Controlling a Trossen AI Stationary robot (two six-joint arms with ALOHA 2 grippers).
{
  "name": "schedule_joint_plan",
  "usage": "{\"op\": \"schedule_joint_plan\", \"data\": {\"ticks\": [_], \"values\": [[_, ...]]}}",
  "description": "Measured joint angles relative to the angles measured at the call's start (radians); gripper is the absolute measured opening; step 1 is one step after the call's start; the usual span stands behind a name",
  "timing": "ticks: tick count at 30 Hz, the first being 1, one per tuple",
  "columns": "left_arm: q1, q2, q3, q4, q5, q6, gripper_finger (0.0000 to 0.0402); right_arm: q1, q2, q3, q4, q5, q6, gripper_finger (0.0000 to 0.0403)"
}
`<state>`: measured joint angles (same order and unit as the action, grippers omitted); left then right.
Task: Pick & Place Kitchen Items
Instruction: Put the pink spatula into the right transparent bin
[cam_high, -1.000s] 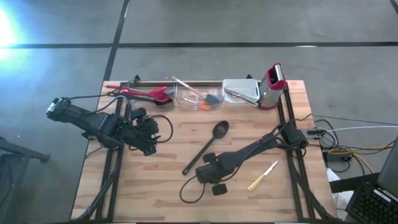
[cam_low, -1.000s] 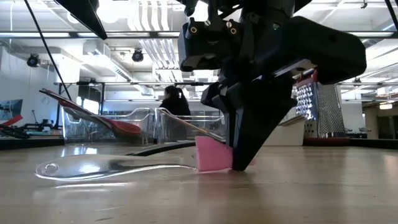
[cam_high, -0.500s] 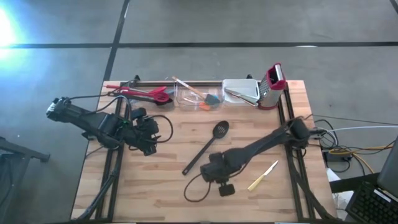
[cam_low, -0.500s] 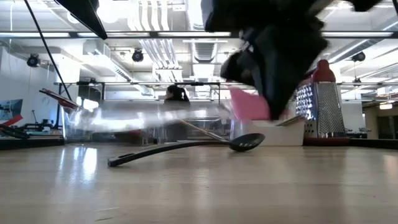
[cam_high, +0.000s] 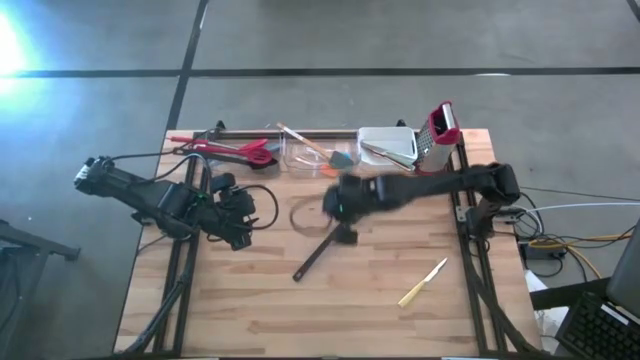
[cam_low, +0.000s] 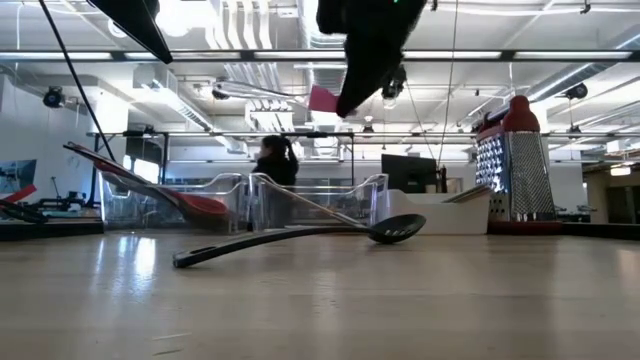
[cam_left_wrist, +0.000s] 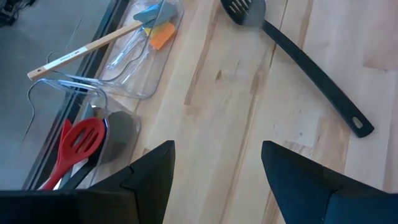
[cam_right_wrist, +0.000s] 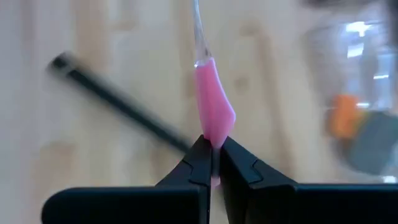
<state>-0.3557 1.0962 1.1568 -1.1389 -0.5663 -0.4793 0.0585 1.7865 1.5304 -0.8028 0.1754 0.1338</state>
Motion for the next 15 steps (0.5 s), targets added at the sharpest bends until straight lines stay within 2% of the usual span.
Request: {"op": "schedule_joint_plan", "data": {"ticks": [8,15], "values": [[0.0,0.0,0.0,-0.004,0.0,0.003,0.0245,-0.239,-0.001,0.001,0.025,-0.006,-0.066,0.0009],[-0.001,0.0,0.0,-0.004,0.0,0.004,0.0245,-0.389,0.002,0.001,0.113,-0.105,-0.081,0.0008]]}}
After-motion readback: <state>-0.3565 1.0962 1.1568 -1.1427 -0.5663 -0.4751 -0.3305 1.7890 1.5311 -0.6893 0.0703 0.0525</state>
